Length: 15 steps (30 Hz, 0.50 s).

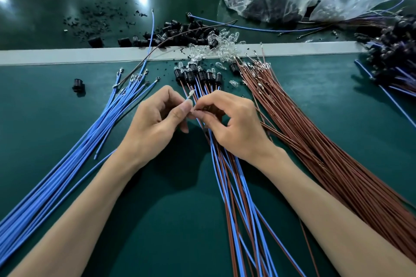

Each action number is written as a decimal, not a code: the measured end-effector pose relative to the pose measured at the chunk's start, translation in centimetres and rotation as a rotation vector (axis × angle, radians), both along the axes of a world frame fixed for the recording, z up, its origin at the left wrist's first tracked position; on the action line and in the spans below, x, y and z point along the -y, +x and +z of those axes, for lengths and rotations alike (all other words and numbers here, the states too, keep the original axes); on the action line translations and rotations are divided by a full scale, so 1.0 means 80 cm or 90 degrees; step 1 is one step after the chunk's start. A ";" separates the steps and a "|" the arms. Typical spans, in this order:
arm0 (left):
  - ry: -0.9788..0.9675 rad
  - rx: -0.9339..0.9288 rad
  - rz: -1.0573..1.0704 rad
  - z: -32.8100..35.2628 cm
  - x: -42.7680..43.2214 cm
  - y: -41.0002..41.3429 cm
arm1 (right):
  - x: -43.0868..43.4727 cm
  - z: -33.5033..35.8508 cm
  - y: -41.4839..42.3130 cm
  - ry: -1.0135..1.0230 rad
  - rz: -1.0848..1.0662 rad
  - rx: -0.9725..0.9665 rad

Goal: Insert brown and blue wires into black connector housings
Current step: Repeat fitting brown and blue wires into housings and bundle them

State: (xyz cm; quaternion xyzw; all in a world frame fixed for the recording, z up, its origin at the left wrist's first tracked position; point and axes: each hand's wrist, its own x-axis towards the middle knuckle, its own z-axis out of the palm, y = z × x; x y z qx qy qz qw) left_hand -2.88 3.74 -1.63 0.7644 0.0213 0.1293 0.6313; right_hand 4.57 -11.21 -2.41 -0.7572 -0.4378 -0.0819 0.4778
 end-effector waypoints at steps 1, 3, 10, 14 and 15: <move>-0.001 0.004 0.002 0.000 0.001 0.000 | 0.000 0.001 -0.001 0.001 -0.004 -0.011; 0.000 0.014 -0.001 0.001 0.004 0.000 | 0.001 0.004 -0.002 0.002 -0.008 -0.039; 0.007 0.039 0.017 0.000 0.007 0.002 | 0.003 0.012 -0.004 0.020 -0.050 -0.052; 0.020 0.045 0.034 0.003 0.008 0.001 | 0.004 0.013 -0.006 0.041 -0.063 -0.040; 0.017 0.052 0.034 0.004 0.008 0.001 | 0.005 0.013 -0.005 0.047 -0.059 -0.052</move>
